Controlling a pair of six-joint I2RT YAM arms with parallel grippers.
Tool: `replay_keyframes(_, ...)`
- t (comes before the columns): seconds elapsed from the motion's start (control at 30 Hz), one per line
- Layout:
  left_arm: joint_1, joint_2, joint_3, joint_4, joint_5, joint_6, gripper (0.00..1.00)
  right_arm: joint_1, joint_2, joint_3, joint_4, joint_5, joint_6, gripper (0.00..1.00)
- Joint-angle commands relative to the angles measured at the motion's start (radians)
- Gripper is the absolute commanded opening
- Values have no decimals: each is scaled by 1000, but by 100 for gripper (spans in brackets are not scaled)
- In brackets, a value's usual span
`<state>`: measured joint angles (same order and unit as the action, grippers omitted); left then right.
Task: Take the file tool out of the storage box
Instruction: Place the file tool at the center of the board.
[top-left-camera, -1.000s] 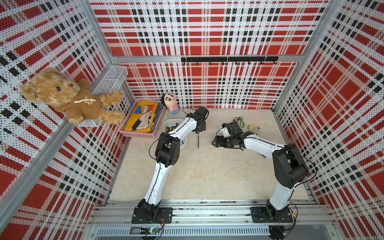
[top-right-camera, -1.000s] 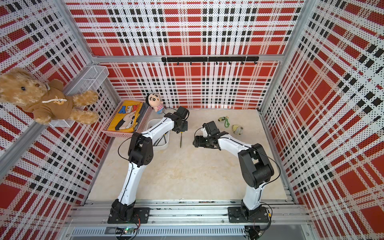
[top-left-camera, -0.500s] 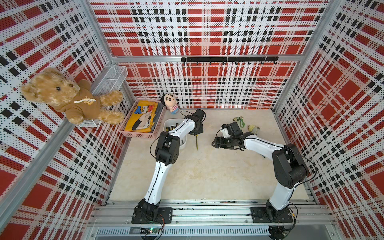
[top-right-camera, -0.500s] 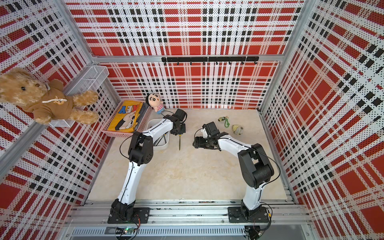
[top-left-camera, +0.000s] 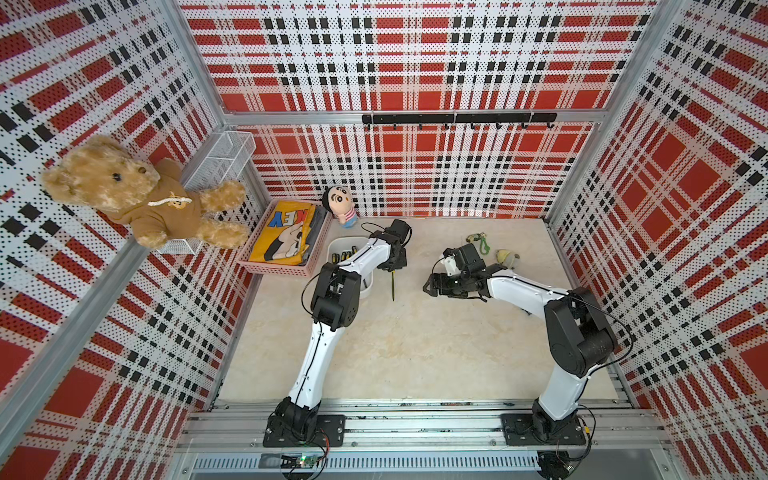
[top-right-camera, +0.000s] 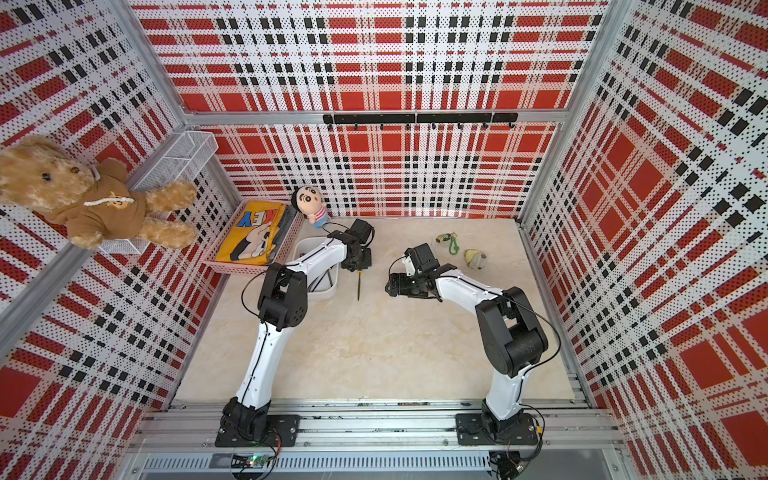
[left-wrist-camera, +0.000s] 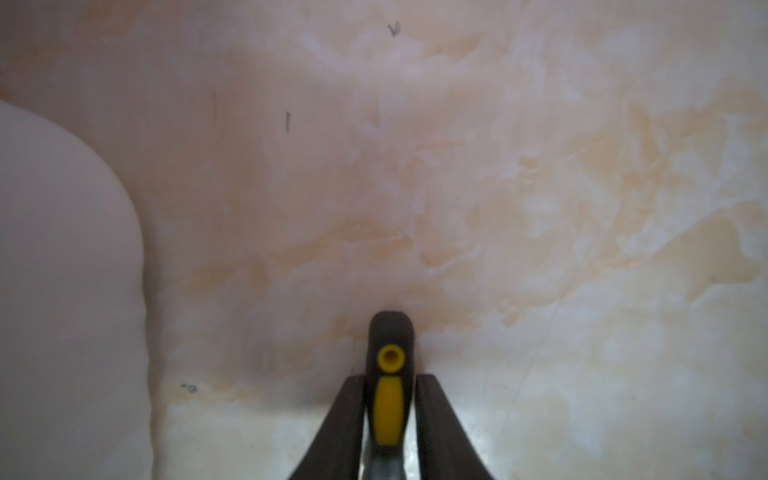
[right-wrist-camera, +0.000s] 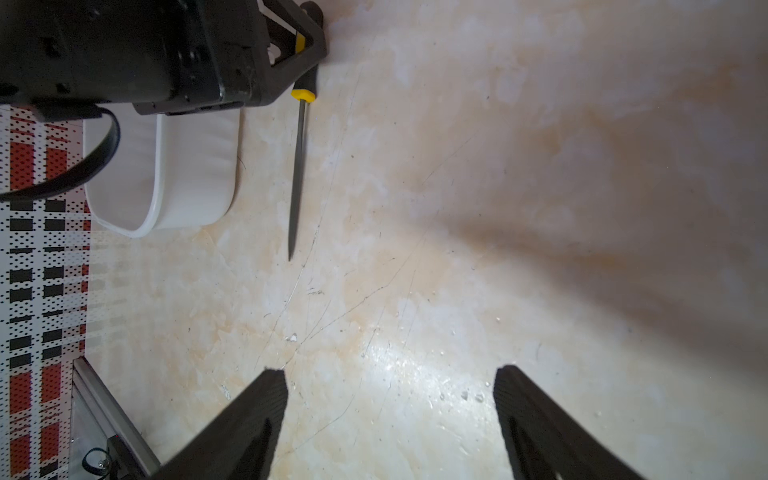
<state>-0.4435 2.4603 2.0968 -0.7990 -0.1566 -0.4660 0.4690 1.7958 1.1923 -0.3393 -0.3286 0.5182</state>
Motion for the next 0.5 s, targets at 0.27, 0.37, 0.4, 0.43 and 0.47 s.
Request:
replay_keyframes(0.27, 5, -81, 75, 14, 10, -32, 34, 3, -9, -4, 13, 7, 0, 86)
replay_keyframes(0.37, 11, -160, 91, 14, 4, -51, 35, 5, -3, -3, 16, 8, 0, 86)
replay_keyframes(0.4, 19, -186, 83, 12, -1, -58, 35, 4, 1, -2, 15, 7, 0, 86)
replay_keyframes(0.43, 28, -205, 68, 11, -6, -66, 35, 5, 3, -1, 14, 7, 0, 86)
replay_keyframes(0.47, 42, -231, 41, 11, -13, -76, 35, 6, 5, 0, 16, 8, -1, 86)
